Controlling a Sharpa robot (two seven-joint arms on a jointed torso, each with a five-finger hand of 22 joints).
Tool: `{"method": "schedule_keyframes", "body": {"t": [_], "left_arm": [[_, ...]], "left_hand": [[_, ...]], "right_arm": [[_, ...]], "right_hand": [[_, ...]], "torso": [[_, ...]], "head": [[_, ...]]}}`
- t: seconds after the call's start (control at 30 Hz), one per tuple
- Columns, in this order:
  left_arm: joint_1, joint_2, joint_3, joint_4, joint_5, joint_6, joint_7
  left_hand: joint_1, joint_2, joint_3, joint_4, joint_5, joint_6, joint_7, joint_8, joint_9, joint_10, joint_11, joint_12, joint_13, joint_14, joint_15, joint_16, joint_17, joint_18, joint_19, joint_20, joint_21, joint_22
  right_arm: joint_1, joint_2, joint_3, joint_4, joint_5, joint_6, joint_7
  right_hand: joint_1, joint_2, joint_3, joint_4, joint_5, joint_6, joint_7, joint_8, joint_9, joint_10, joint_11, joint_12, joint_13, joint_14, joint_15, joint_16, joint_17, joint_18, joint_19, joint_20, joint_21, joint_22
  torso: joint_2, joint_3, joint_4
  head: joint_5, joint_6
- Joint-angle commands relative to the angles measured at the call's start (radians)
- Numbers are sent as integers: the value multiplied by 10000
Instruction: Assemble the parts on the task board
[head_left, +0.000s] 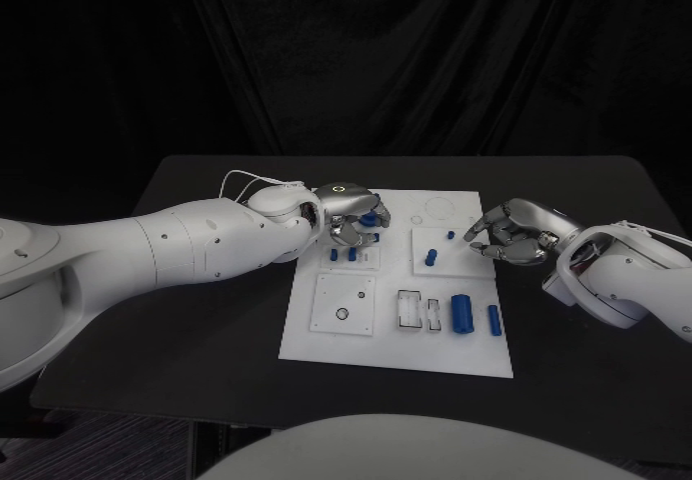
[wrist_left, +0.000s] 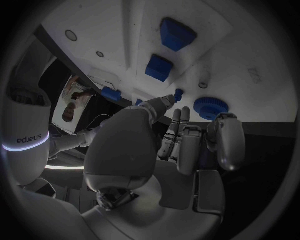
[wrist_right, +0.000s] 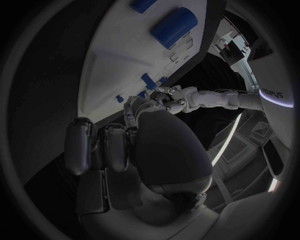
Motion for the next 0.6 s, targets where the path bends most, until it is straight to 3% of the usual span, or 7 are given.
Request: {"method": "schedule_keyframes", "body": {"t": [0.03, 0.17, 0.3, 0.6], "left_arm": [[-26, 31, 9, -44, -257, -67, -234], [-27, 47, 9, -88, -264, 53, -316], [-28, 73, 9, -118, -267, 216, -385], [-32, 115, 9, -131, -268, 528, -440]], "left_hand": [[-72, 8, -72, -35, -91, 36, 32, -38, -120, -36, -8, -89, -90, 341, -53, -53, 181, 157, 98, -79, -83, 1428], [-82, 51, -187, -24, -169, 178, -4, -11, -371, -62, -12, -254, -302, 280, -80, -127, -5, 182, 56, -91, -227, 1366], [-82, 124, -288, -2, -216, 456, -195, -3, -639, 115, -59, -340, -531, 295, -146, -130, 16, 180, 75, -142, -226, 1361], [-99, 194, -391, 43, -319, 800, -267, -3, -940, 441, -128, -444, -837, 292, -224, -160, -33, 179, 93, -217, -250, 1350]], "right_arm": [[-23, -11, 7, -12, 35, 50, -188], [-23, 6, 7, -23, 36, 60, -194], [-24, 35, 7, -43, 36, 77, -199], [-24, 67, 6, -68, 36, 97, -211]], "right_hand": [[-44, 57, 48, -16, 45, -35, 1, -49, -12, 122, 74, -47, 1152, 616, 91, -33, 453, 120, 144, 47, -55, 1807], [-44, 57, 48, -16, 45, -35, 1, -49, -12, 122, 74, -47, 1152, 616, 91, -33, 453, 120, 144, 47, -55, 1807], [-48, 45, 50, -29, 58, -27, -2, -44, -13, 114, 70, -56, 1137, 613, 88, -43, 436, 123, 141, 46, -66, 1804], [-48, 45, 50, -29, 58, -27, -2, -44, -13, 114, 70, -56, 1137, 613, 88, -43, 436, 123, 141, 46, -66, 1804]], "torso": [[-3, 2, 0], [-1, 7, -3], [-1, 3, -5], [5, 7, -8]], "head": [[1, 2], [-7, 2], [-3, 2], [2, 2]]}}
